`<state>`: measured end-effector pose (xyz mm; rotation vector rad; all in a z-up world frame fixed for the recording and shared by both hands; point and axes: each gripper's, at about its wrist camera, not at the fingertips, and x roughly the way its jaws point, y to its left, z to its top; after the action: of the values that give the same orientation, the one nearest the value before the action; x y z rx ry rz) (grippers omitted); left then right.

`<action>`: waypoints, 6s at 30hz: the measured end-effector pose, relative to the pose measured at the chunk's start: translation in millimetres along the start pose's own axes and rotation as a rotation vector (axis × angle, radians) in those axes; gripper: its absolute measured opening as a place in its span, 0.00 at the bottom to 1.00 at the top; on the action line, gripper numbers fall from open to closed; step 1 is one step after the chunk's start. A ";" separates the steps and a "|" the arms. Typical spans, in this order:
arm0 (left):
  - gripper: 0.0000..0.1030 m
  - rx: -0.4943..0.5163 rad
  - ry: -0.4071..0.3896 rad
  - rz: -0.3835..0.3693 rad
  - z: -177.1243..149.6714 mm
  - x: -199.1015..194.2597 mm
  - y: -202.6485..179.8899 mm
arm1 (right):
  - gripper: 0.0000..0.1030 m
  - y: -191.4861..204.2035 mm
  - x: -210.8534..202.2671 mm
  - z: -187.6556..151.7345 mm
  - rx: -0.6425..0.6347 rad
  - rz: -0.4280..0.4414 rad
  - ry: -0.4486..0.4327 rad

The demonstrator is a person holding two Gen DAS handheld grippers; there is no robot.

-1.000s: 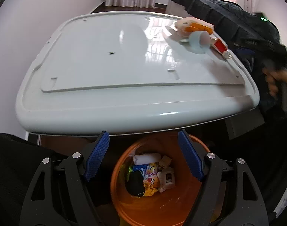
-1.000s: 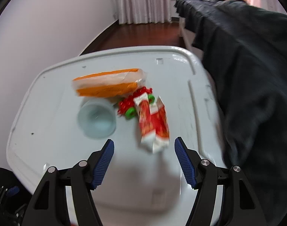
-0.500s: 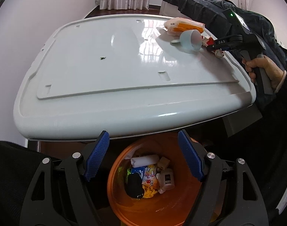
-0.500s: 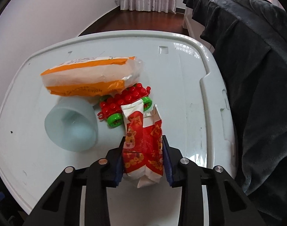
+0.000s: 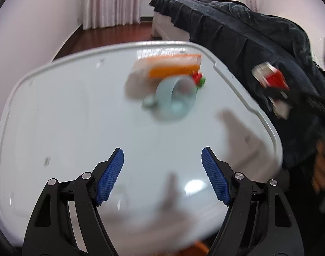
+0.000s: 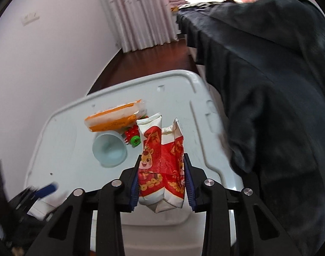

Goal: Collect trash
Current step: 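Grasp the red-and-white snack bag with the right tool while the left tool grasps the pale blue cup, then carry the snack bag and blue cup into the orange bucket and release, then grasp the orange-and-white parcel bag with the right tool and lift it, then grasp the red toy car with the left tool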

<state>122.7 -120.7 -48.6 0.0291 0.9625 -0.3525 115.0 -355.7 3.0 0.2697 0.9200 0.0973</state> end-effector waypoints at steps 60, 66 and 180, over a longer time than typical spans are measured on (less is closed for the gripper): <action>0.14 -0.204 0.082 0.132 -157.1 -148.1 50.0 | 0.35 151.5 -87.9 -172.8 -0.214 0.194 0.071; 0.14 -0.224 0.184 0.114 -183.2 -124.3 49.6 | 0.35 156.0 -76.1 -211.3 -0.242 0.166 0.176; 0.69 0.193 0.006 -0.066 73.0 48.7 -33.7 | 0.09 -1.3 -17.1 -30.9 -0.012 -0.084 -0.078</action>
<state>195.9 -179.2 -41.5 0.1750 0.9336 -0.5057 80.0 -354.4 -1.9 0.2219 0.8517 0.0145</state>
